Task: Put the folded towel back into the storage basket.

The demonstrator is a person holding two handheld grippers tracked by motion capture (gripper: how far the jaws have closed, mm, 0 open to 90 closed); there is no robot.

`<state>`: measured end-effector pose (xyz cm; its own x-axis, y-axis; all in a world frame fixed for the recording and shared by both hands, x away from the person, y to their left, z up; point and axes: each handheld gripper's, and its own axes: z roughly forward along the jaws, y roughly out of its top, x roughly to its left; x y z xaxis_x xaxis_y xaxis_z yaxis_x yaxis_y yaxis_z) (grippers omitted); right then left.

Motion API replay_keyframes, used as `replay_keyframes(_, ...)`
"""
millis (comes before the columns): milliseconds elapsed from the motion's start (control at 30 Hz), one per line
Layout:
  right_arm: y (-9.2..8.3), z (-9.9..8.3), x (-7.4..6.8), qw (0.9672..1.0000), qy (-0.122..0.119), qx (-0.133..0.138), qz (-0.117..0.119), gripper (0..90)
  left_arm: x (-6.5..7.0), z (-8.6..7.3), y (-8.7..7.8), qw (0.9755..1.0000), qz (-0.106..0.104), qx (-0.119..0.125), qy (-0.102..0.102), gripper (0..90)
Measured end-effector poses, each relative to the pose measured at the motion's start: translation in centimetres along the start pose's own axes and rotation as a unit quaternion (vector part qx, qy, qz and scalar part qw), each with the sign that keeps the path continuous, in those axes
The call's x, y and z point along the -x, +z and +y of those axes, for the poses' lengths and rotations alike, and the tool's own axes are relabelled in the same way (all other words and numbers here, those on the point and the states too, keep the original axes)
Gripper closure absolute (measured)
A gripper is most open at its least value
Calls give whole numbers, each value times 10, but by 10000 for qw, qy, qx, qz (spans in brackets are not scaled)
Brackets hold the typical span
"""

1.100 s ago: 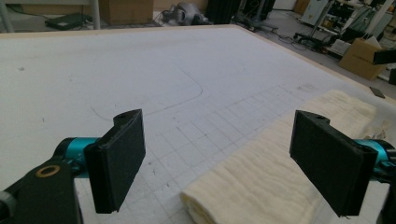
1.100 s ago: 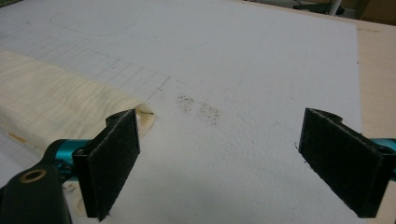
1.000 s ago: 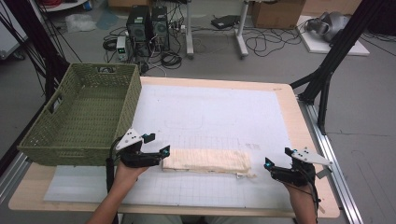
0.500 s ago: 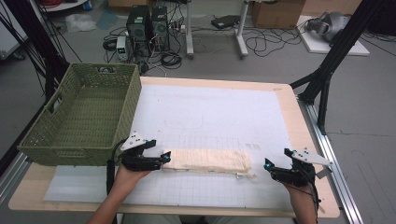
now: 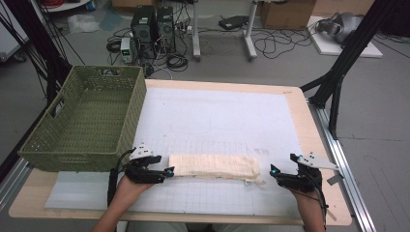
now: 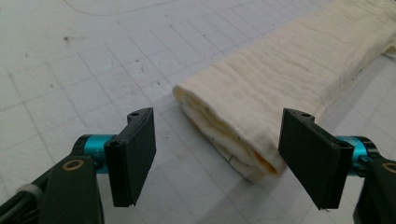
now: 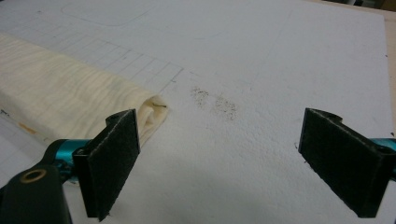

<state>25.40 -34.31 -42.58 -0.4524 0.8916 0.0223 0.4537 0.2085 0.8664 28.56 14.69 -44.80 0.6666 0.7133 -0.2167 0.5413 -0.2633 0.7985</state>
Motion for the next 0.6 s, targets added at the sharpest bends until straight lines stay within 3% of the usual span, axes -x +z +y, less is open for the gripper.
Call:
replay_keyframes(200,0,-1,0,10000,3,-24,10,118,4,-1,3,9997,-87,-211,92,344)
replay_keyframes(433,2,-1,-1,10000,-28,-43,42,118,17,1,7,9981,98,-405,446,404)
replay_keyframes(533,3,-1,-1,10000,-33,-53,53,118,25,2,9,9961,325,-493,654,407)
replay_keyframes(600,3,-1,-1,9999,-48,-74,72,118,27,2,9,9960,437,-486,605,437)
